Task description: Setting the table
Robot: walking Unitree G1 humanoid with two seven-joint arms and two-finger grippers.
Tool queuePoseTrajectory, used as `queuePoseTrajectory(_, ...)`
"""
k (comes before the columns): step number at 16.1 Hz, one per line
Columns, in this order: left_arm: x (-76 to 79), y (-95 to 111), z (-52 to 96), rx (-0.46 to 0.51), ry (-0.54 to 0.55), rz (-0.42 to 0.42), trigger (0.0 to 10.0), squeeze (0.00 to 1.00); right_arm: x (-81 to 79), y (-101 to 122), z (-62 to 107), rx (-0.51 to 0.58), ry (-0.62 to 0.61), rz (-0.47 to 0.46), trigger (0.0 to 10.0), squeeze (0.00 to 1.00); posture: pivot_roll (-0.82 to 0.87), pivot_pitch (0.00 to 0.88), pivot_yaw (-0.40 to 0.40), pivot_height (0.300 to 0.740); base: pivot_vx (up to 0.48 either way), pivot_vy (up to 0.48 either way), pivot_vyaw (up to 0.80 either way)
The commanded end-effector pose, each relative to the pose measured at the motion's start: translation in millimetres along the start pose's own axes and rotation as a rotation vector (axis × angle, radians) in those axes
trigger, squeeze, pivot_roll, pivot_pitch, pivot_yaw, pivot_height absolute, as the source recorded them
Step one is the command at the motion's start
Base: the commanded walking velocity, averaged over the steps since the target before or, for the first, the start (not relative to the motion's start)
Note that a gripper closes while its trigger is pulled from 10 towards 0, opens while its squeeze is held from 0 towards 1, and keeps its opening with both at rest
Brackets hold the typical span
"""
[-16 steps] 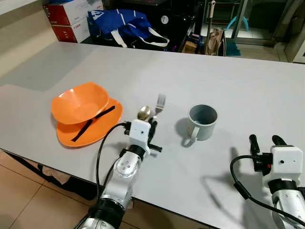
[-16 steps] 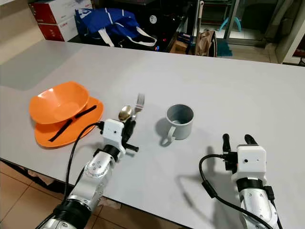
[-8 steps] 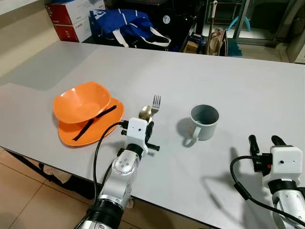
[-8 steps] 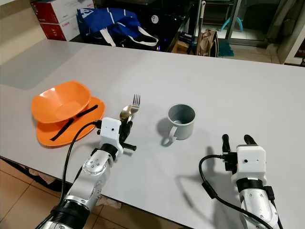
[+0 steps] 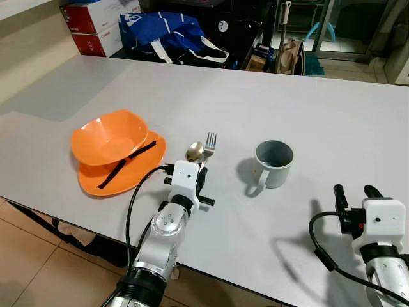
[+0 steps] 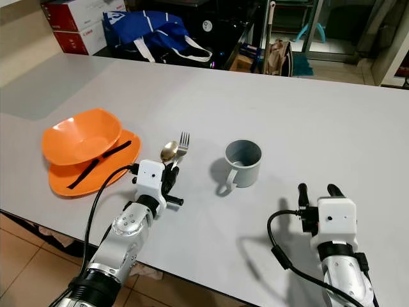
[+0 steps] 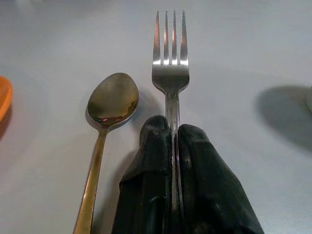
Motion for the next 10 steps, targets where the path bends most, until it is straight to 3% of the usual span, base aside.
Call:
queuePoseTrajectory(1,0.6,3.4,1.5,0.01,0.0,-0.011,10.0,0.61,1.6,7.0,-0.1,0.024,0.0,-0.002,10.0,0.0,-0.22,0.0,0.092,0.74,0.0,0.0,0.0)
queuePoseTrajectory(2,1.0,3.0,1.5,0.007,0.0,-0.011,10.0,0.61,1.8,6.9,-0.1,0.023,0.001,-0.002,10.0,0.0,-0.22,0.0,0.092,0.74,0.0,0.0,0.0)
queuePoseTrajectory(3,1.2,2.8,1.4,0.005,0.001,-0.009,10.0,0.83,1.7,7.4,0.0,0.024,0.001,-0.001,10.0,0.0,-0.22,0.0,0.092,0.74,0.0,0.0,0.0)
queuePoseTrajectory(4,1.5,2.5,1.4,0.004,0.001,-0.01,10.0,0.93,1.6,7.8,0.3,0.023,0.001,-0.001,10.0,0.0,-0.22,0.0,0.092,0.74,0.0,0.0,0.0)
queuePoseTrajectory(6,1.3,2.6,1.4,0.003,0.002,-0.012,10.0,1.0,1.3,8.1,0.7,0.023,0.002,-0.001,10.0,0.0,-0.22,0.0,0.093,0.74,0.0,0.0,0.0)
queuePoseTrajectory(10,-0.6,3.2,1.6,0.003,0.006,-0.017,10.0,1.0,0.0,8.2,1.2,0.021,0.001,-0.006,10.0,0.0,-0.22,0.0,0.095,0.74,0.0,0.0,0.0)
Point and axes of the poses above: a point about 5 cm out from each wrist's last joint towards the gripper, its own z axis pointing back from the gripper into the wrist, its own y axis along the axis of the wrist's last joint, x = y × z, the point moved 4 cm from there along -z, pointing out of the wrist towards the gripper, and after that the axes turned 13 degrees about z, right-handed, at the moved point
